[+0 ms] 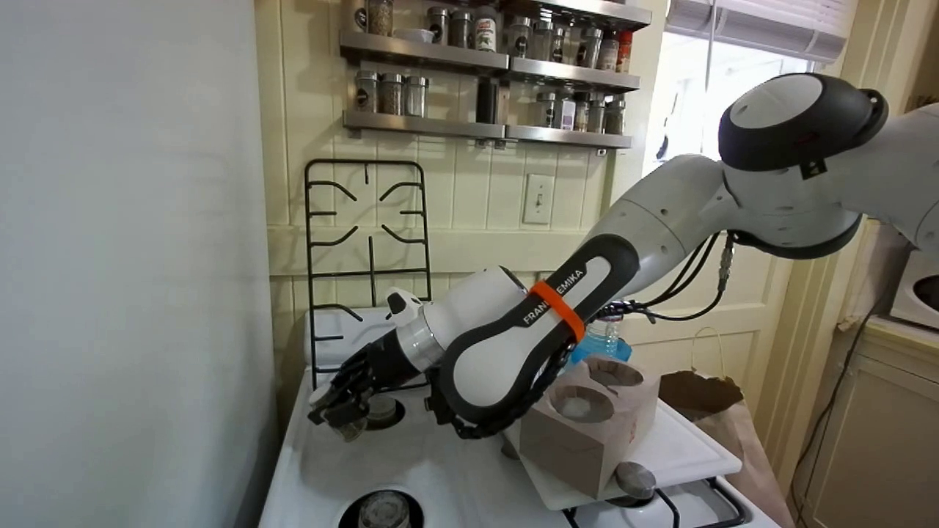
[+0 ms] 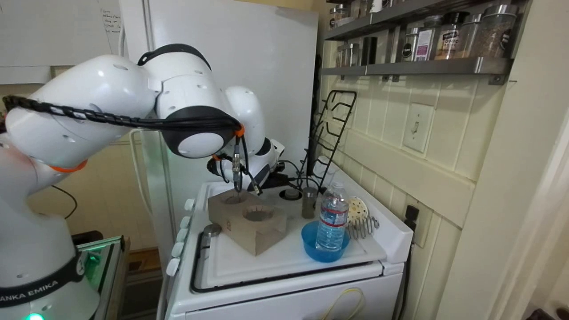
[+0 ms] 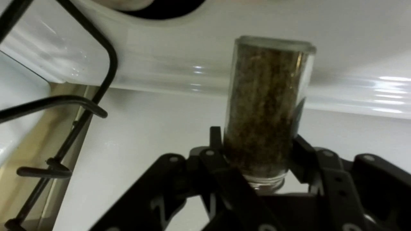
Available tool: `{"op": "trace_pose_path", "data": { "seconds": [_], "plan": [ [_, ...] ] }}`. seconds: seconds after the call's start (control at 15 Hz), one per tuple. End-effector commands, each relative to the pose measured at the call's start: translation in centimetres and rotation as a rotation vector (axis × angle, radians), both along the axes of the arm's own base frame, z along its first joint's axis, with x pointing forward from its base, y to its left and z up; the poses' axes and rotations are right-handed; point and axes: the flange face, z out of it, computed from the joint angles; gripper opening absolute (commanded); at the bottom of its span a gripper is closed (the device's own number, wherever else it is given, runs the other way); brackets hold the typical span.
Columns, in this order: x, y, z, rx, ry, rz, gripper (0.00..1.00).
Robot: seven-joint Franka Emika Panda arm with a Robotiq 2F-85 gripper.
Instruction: Place the spice bottle on the left vertically upright
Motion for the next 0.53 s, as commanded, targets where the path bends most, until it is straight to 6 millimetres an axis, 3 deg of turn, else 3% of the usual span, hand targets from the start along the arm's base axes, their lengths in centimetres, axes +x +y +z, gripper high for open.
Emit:
{"op": "trace_pose_path", "data": {
  "seconds": [0.0,0.27,0.47],
  "plan": [
    [-0.3,0.5,1.1,0.054,-0.070,0.052,0.24],
    [-0.5,1.2,2.8,0.063,-0.067,0.041,0.24],
    [-0.3,1.6,3.0,0.099,-0.050,0.034,0.24]
  ]
}}
